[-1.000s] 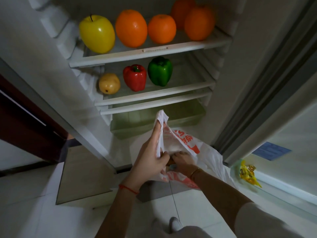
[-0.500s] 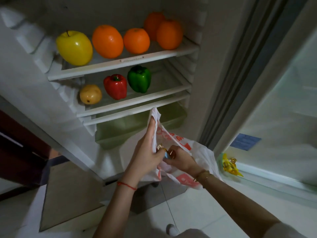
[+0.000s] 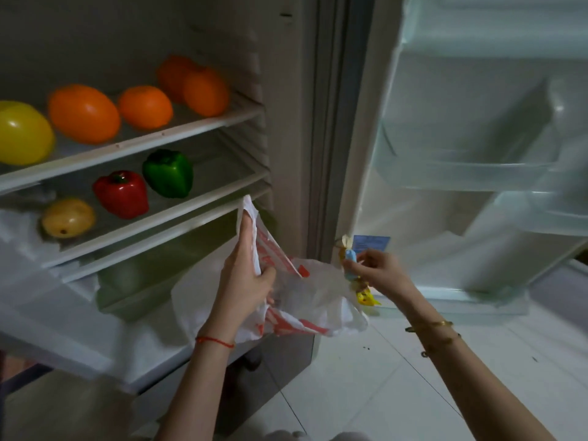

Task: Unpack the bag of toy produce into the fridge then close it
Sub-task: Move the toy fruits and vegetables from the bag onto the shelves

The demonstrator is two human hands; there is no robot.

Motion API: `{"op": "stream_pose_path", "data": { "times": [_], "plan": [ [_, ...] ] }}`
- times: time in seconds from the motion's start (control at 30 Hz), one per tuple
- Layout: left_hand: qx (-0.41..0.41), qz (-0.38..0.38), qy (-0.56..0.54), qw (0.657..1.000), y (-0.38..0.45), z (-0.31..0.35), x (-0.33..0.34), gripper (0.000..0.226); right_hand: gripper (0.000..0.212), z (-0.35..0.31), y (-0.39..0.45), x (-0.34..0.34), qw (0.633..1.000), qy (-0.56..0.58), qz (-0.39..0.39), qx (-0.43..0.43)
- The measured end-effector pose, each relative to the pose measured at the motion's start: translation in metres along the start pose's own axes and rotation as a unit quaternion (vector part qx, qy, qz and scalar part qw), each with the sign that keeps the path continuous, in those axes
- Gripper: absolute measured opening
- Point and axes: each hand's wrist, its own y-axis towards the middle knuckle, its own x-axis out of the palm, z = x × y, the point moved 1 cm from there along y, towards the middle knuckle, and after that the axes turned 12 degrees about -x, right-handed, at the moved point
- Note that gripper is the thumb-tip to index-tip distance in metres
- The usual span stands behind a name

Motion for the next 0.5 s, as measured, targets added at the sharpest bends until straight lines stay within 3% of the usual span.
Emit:
{"op": "stream_pose_path", "data": {
  "times": [0.17, 0.33, 0.5],
  "plan": [
    [0.007, 0.0, 0.003, 1.0, -0.004, 0.006, 0.006, 0.108, 0.032, 0.035, 0.002, -0.025, 0.984, -0.151, -0.032, 0.085],
    [-0.002, -0.003, -0.004, 1.0, -0.009, 0.004, 0.006, 0.109, 0.028, 0.064, 0.007, -0.038, 0.986, -0.025, 0.013, 0.164],
    [-0.009, 0.006, -0.001, 1.0, -0.012, 0.0, 0.005, 0.11, 0.036, 0.083, 0.013, -0.022, 0.979, -0.058, 0.035, 0.194]
  ]
}}
